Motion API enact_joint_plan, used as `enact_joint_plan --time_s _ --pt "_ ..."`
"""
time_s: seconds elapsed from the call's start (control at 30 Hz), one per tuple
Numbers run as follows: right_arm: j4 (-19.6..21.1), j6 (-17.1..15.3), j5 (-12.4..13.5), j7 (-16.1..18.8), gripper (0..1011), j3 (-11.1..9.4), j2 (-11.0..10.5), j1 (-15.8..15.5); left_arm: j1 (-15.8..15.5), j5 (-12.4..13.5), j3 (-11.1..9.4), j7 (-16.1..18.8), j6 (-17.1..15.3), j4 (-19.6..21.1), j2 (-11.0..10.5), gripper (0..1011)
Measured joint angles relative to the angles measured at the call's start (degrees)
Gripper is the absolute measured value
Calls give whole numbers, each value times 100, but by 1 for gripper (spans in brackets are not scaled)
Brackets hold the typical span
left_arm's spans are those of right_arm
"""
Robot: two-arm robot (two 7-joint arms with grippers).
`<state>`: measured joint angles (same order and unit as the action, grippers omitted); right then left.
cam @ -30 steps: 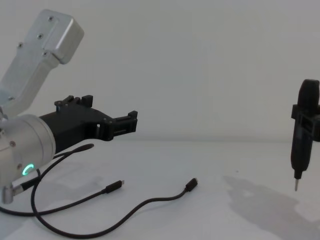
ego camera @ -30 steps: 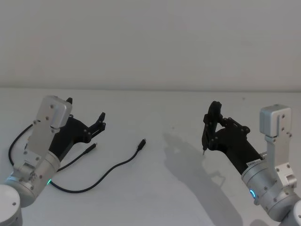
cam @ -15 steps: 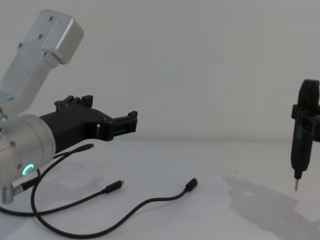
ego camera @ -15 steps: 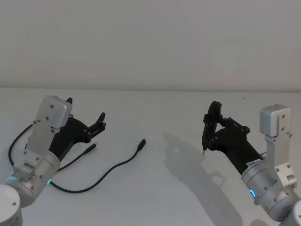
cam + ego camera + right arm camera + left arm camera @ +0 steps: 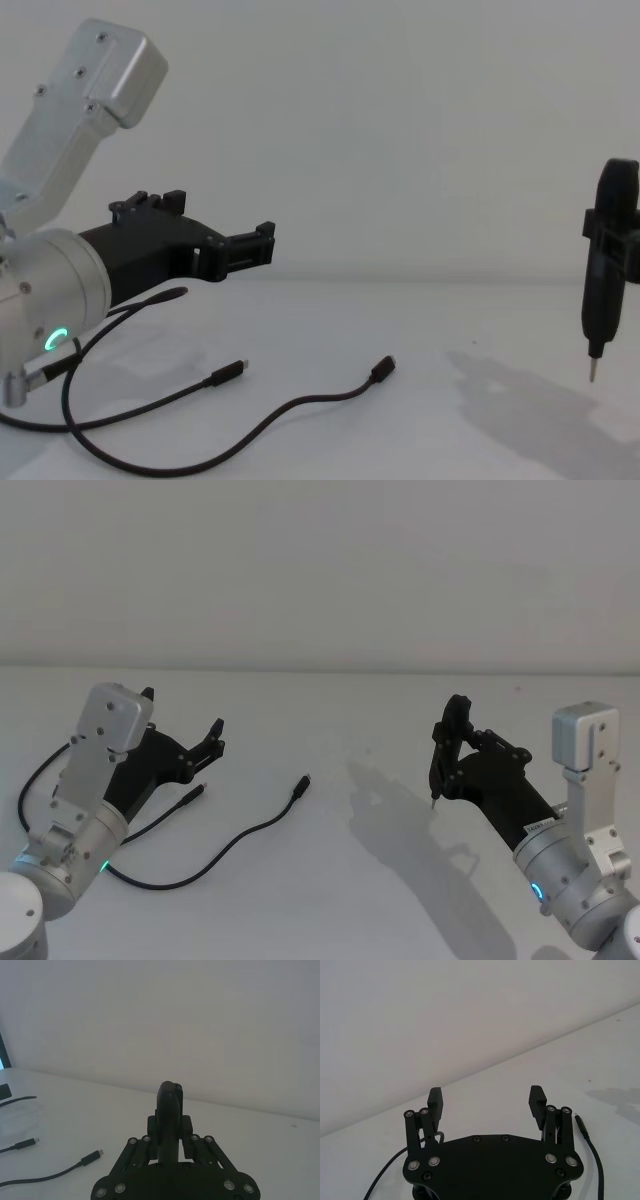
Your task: Pick up the data cable with the one hand.
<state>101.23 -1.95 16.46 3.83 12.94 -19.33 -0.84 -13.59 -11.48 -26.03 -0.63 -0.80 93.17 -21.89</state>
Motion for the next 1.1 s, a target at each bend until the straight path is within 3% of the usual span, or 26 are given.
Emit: enact_joint_plan --time_s 0.7,1.1 --pt "0 0 0 0 275 0 0 0 -4 0 1 -8 -7 0 5 1001" --pt "0 0 0 0 275 0 0 0 -120 -172 -97 -432 -275 -13 27 1001"
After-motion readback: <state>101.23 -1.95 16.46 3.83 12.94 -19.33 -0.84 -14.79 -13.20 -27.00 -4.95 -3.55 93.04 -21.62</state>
